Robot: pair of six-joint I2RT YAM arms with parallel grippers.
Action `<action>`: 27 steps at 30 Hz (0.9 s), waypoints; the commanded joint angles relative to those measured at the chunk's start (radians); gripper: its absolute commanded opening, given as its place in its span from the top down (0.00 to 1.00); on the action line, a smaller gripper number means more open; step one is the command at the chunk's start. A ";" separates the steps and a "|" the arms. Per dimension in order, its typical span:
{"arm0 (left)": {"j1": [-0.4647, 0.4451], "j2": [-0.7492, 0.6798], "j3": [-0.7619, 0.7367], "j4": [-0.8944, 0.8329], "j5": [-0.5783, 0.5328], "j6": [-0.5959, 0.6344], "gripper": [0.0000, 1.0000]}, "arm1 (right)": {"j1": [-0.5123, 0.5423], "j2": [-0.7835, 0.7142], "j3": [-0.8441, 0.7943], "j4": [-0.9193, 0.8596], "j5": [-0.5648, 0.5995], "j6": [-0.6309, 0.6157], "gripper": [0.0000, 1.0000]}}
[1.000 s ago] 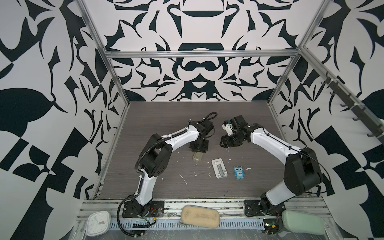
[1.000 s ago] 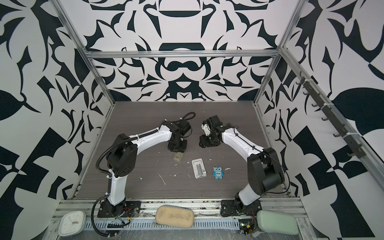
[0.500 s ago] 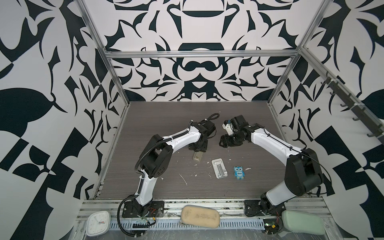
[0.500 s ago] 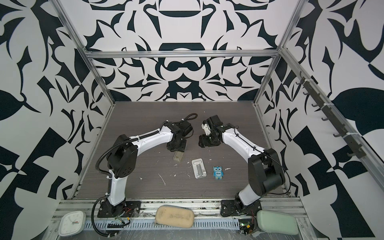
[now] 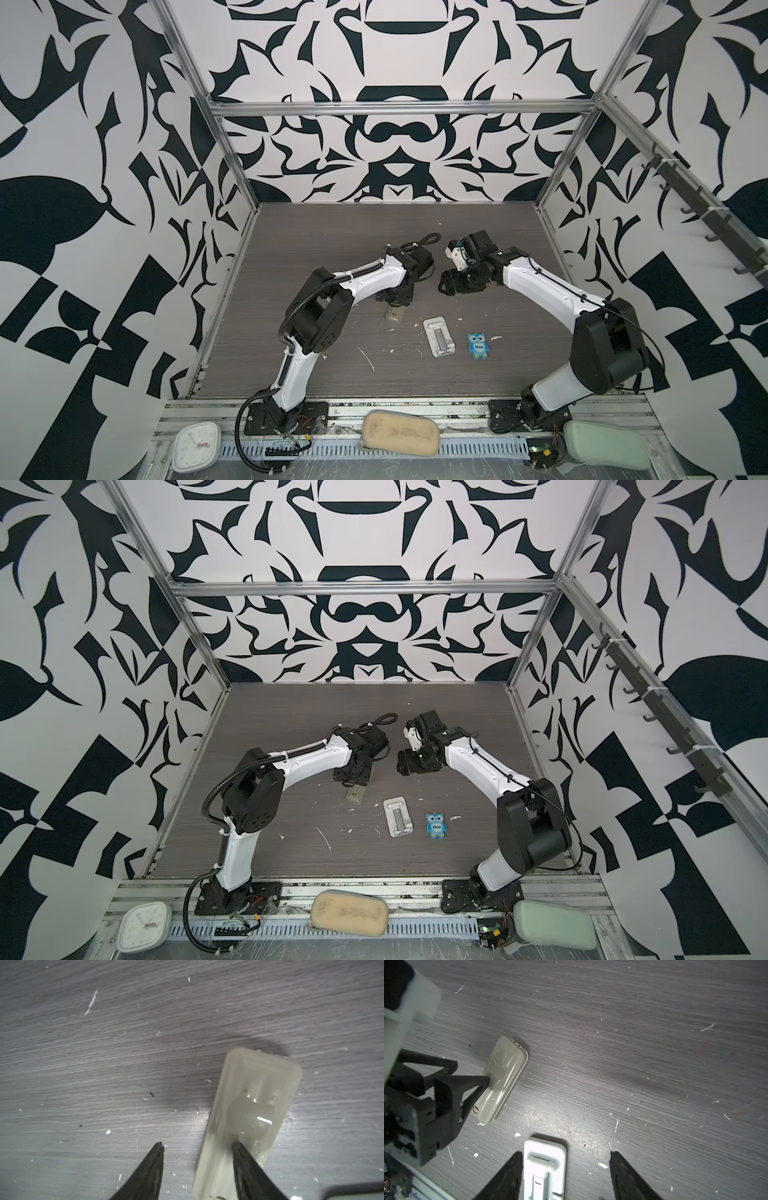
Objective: Load the batteries into the remote control
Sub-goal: 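Close the left gripper around the remote's end over the cover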
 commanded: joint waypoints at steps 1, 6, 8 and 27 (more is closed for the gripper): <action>-0.011 0.052 0.007 -0.082 -0.064 -0.020 0.44 | -0.005 -0.030 0.007 0.003 0.009 0.000 0.30; -0.033 0.037 0.014 -0.087 -0.066 -0.026 0.45 | -0.005 -0.033 0.005 0.000 0.015 -0.001 0.31; -0.037 0.017 0.024 -0.092 -0.059 -0.032 0.45 | -0.005 -0.034 0.005 -0.001 0.018 -0.002 0.30; 0.011 -0.040 -0.068 0.027 0.193 -0.003 0.27 | -0.010 -0.039 -0.005 0.005 0.016 -0.001 0.30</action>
